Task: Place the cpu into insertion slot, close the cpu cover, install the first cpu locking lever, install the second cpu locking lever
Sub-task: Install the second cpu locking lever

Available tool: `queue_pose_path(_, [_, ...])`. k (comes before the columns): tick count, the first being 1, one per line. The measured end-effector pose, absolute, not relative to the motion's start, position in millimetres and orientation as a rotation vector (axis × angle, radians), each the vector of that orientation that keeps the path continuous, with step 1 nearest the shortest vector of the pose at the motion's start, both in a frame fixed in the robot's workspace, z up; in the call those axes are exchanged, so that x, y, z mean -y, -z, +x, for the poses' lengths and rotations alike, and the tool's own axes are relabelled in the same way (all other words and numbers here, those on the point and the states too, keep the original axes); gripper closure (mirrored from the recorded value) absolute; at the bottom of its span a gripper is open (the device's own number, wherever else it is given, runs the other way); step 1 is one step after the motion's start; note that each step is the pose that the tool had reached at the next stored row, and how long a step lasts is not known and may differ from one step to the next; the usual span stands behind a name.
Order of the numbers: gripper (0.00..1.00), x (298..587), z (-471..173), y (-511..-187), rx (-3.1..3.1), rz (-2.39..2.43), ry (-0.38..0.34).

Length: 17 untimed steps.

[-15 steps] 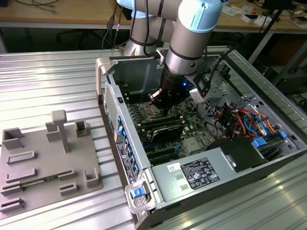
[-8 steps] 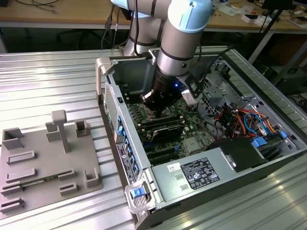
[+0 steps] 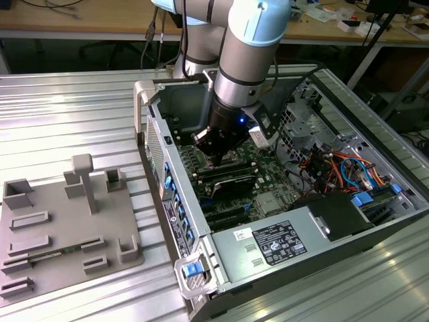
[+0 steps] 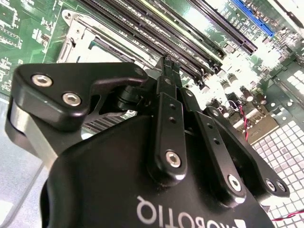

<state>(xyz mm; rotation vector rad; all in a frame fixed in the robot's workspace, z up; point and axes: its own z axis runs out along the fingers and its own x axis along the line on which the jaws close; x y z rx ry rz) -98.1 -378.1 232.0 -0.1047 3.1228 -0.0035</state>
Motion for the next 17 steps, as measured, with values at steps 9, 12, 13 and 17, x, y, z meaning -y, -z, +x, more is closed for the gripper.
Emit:
queue_pose_path(9, [0.89, 378.2, -98.2, -231.8, -3.123, -0.105, 0.004])
queue_pose_path(12, [0.89, 378.1, -97.1, -230.9, -3.123, -0.104, 0.003])
queue_pose_path(13, [0.89, 378.1, -93.8, -229.8, -3.123, -0.105, 0.003])
queue_pose_path(17, [0.89, 378.3, -93.5, -225.7, -3.123, -0.113, 0.003])
